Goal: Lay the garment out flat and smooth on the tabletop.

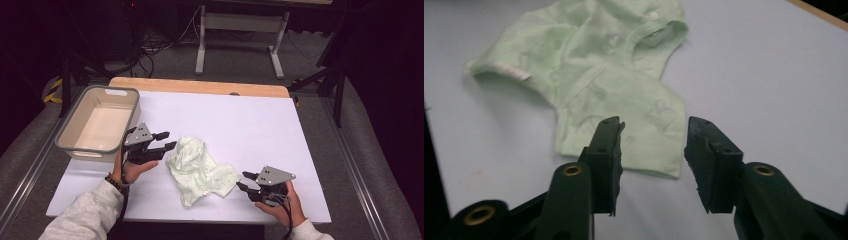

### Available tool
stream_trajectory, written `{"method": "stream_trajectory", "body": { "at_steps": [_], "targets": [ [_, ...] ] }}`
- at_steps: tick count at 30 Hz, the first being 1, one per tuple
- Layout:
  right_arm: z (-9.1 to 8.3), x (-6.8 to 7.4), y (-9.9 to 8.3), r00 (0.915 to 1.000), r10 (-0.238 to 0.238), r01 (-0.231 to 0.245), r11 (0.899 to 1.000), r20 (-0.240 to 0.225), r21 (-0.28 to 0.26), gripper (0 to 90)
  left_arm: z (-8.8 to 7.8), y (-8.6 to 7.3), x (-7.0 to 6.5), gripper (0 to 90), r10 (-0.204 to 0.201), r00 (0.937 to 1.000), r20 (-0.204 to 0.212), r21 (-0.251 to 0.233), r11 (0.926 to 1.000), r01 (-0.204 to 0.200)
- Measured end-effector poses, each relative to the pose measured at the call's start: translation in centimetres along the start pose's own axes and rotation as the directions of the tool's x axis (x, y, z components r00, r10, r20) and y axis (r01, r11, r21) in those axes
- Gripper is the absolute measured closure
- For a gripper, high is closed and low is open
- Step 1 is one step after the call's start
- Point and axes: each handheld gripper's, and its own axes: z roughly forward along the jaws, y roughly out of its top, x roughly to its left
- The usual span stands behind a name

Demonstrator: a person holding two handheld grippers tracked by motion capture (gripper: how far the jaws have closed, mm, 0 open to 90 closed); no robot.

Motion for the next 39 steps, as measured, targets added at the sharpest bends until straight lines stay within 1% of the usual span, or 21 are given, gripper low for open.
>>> {"method": "stream_trajectory", "body": {
  "at_steps": [1, 3, 5, 7, 10, 11, 12, 14, 16, 18, 20, 22, 24, 27, 28, 29, 31, 33, 34, 36, 39],
  "targets": [
    [0.2, -0.1, 0.1, 0.9996, 0.018, -0.018, 1.0, 0.021, -0.004, 55.0, 0.5, -0.1, 0.2, 52.1, 0.005, 1.0, 0.004, -0.008, 1.0, -0.005],
    [0.8, -0.2, 0.1, 0.9988, 0.042, -0.042, 0.999, 0.027, 0.002, 55.5, 1.4, -0.3, 0.8, 52.2, -0.015, 0.9997, 0.018, -0.018, 0.9997, 0.015],
    [1.6, -0.2, 0.1, 0.9978, 0.056, -0.057, 0.998, 0.035, 0.017, 54.9, 2.7, -0.5, 1.1, 50.2, 0.012, 0.9999, -0.006, 0.022, 0.9997, -0.012],
    [2.4, -0.3, 0.1, 0.9962, 0.084, -0.085, 0.996, 0.022, 0.026, 55.3, 3.9, -0.7, 1.5, 48.9, 0.026, 0.9997, -0.005, 0.062, 0.9977, -0.025],
    [3.4, -0.4, 0.3, 0.9942, 0.104, -0.105, 0.994, 0.03, 0.041, 54.9, 5.5, -1.2, 2.2, 48.5, 0.013, 0.9999, 0.001, 0.118, 0.993, -0.013],
    [3.4, -0.4, 0.3, 0.9942, 0.104, -0.105, 0.994, 0.03, 0.041, 54.9, 5.5, -1.2, 2.2, 48.4, 0.013, 0.9999, 0.001, 0.118, 0.993, -0.013],
    [4.0, -0.4, 0.3, 0.9931, 0.112, -0.114, 0.992, 0.033, 0.058, 54.9, 6.1, -1.3, 2.6, 48.8, 0.012, 0.9999, -0.007, 0.149, 0.9888, -0.011],
    [4.5, -0.3, 0.3, 0.992, 0.121, -0.124, 0.989, 0.034, 0.075, 54.9, 6.7, -1.5, 3.0, 49.8, -0.021, 0.9993, 0.032, 0.153, 0.9881, 0.016],
    [4.8, -0.3, 0.2, 0.9913, 0.125, -0.129, 0.987, 0.04, 0.093, 55.1, 7.3, -1.8, 3.0, 48.2, -0.04, 0.9983, 0.041, 0.198, 0.9798, 0.031],
    [5.0, -0.4, 0.0, 0.9892, 0.142, -0.145, 0.983, 0.037, 0.113, 55.5, 7.9, -2.1, 3.1, 48.8, -0.045, 0.9963, 0.073, 0.228, 0.9733, 0.027],
    [5.2, -0.4, -0.1, 0.9891, 0.138, -0.144, 0.979, 0.05, 0.143, 54.4, 8.3, -2.2, 2.9, 49.7, -0.037, 0.9969, 0.07, 0.265, 0.964, 0.017],
    [5.1, -0.6, -0.1, 0.9881, 0.147, -0.152, 0.977, 0.046, 0.15, 54.0, 8.5, -2.1, 2.7, 52.9, -0.02, 0.9973, 0.07, 0.278, 0.9605, 0.0],
    [5.1, -0.7, -0.1, 0.9861, 0.161, -0.166, 0.974, 0.04, 0.153, 57.8, 8.6, -2.1, 2.7, 59.5, -0.019, 0.9971, 0.073, 0.284, 0.9588, -0.003],
    [5.1, -0.7, -0.2, 0.9821, 0.186, -0.188, 0.97, 0.029, 0.154, 60.9, 8.6, -2.1, 2.7, 71.7, -0.02, 0.9971, 0.073, 0.285, 0.9584, -0.002],
    [5.1, -0.7, -0.2, 0.9823, 0.185, -0.187, 0.97, 0.029, 0.156, 64.8, 8.5, -2.1, 2.8, 76.4, -0.027, 0.9971, 0.071, 0.284, 0.9588, 0.006],
    [5.1, -0.7, -0.2, 0.9823, 0.185, -0.187, 0.97, 0.029, 0.156, 64.8, 8.5, -2.1, 2.8, 82.1, -0.027, 0.9971, 0.071, 0.284, 0.9588, 0.006],
    [5.1, -0.5, -0.1, 0.9832, 0.182, -0.181, 0.97, 0.007, 0.162, 75.4, 8.5, -2.1, 2.8, 85.0, -0.025, 0.9969, 0.074, 0.284, 0.9588, 0.003],
    [5.2, -0.4, 0.0, 0.9834, 0.181, -0.178, 0.97, -0.007, 0.165, 82.0, 8.5, -2.1, 2.8, 87.3, -0.024, 0.9969, 0.075, 0.282, 0.9594, 0.002],
    [5.2, -0.4, 0.0, 0.9808, 0.194, -0.188, 0.969, -0.021, 0.161, 86.2, 8.4, -2.1, 2.8, 87.8, -0.027, 0.997, 0.073, 0.278, 0.9605, 0.005],
    [5.2, -0.5, -0.1, 0.9795, 0.199, -0.193, 0.97, -0.029, 0.15, 86.9, 8.2, -2.1, 2.8, 88.0, -0.022, 0.9978, 0.063, 0.265, 0.9643, 0.005],
    [5.1, -0.4, -0.1, 0.9841, 0.177, -0.173, 0.974, -0.015, 0.145, 87.2, 7.4, -1.8, 3.1, 88.1, -0.014, 0.999, 0.042, 0.227, 0.9738, 0.004]
  ]
}}
